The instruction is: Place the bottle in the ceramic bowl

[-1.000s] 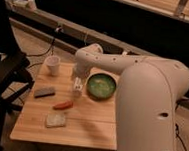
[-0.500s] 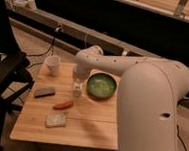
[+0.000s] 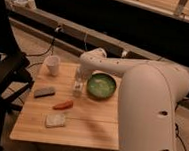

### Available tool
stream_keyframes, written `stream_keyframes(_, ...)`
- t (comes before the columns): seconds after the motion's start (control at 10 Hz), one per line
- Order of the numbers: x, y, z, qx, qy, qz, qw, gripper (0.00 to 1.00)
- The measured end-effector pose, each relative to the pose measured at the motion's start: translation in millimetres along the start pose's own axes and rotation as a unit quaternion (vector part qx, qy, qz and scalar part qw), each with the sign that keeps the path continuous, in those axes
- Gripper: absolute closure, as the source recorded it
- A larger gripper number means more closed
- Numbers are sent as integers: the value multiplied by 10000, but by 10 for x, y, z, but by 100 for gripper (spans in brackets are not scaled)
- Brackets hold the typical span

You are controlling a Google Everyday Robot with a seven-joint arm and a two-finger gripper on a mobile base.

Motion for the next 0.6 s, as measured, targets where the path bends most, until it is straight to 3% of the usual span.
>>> stream_keyframes(0.3,23,-4,30,36,-12,-44,10000,21)
stream_keyframes(0.6,21,21,121,39,-116,-58,9999,20)
